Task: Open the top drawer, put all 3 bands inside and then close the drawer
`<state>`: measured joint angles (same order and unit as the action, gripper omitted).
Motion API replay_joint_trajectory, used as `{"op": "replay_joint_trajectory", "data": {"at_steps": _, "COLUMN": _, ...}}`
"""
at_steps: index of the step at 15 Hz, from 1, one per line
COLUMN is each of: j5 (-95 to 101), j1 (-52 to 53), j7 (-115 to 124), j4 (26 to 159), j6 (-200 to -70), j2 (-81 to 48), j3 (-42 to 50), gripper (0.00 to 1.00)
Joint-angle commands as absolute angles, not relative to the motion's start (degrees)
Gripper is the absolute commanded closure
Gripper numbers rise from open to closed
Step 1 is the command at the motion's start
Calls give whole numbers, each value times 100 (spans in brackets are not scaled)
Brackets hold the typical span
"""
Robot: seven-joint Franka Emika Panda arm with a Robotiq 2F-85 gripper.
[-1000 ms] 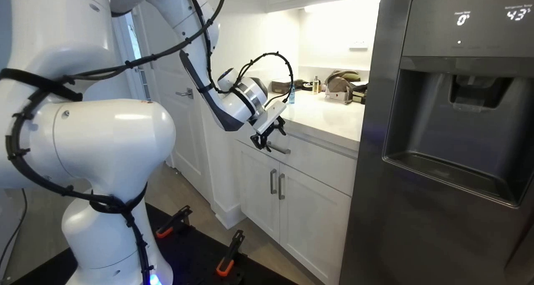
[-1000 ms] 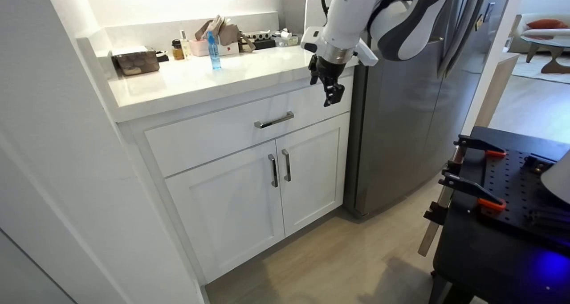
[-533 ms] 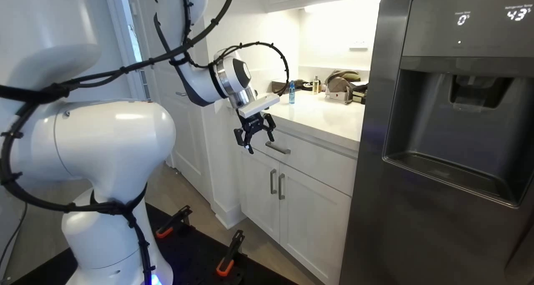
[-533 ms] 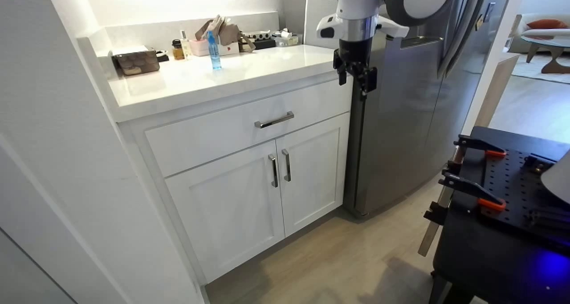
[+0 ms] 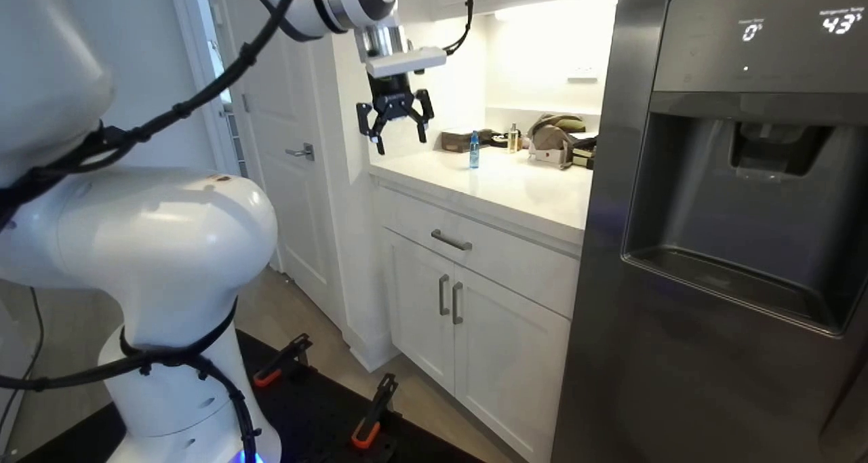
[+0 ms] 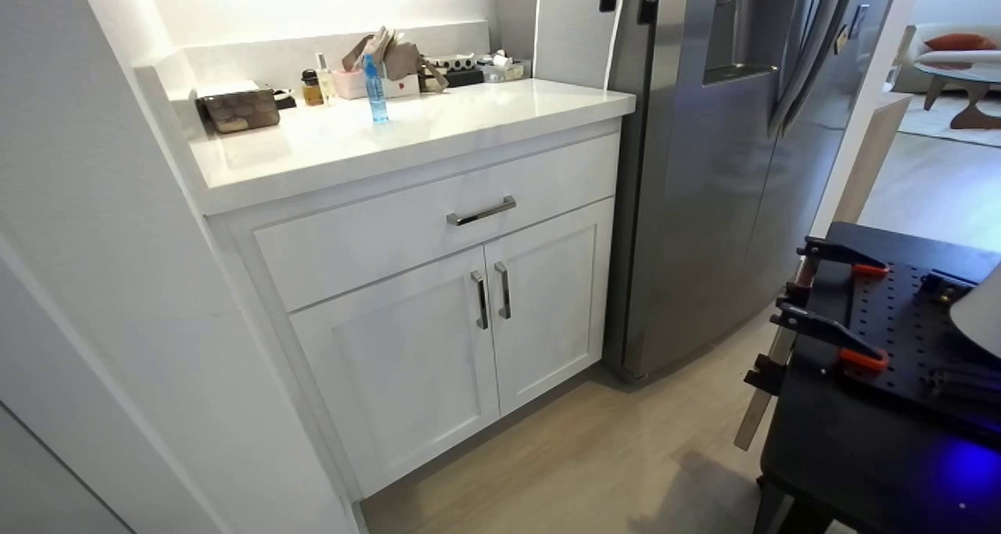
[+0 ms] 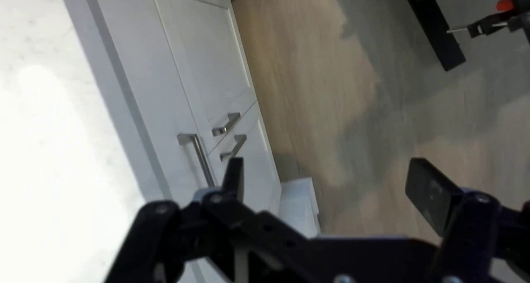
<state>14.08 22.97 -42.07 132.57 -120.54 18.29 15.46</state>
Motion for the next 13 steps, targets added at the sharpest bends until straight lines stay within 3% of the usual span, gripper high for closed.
{"op": "replay_joint_trajectory", "data": {"at_steps": 1, "j5": 756, "j1": 1643, "j7": -4502, "j4": 12636, "j6": -11524, "j2": 2001, "j3": 885, "gripper": 0}}
{"op": "replay_joint_trajectory", "data": {"at_steps": 13, "j5": 708, "j1": 1193, "j7": -4419, "j4": 12665, "j6": -11617, "j2": 2045, "j3": 459, "gripper": 0}}
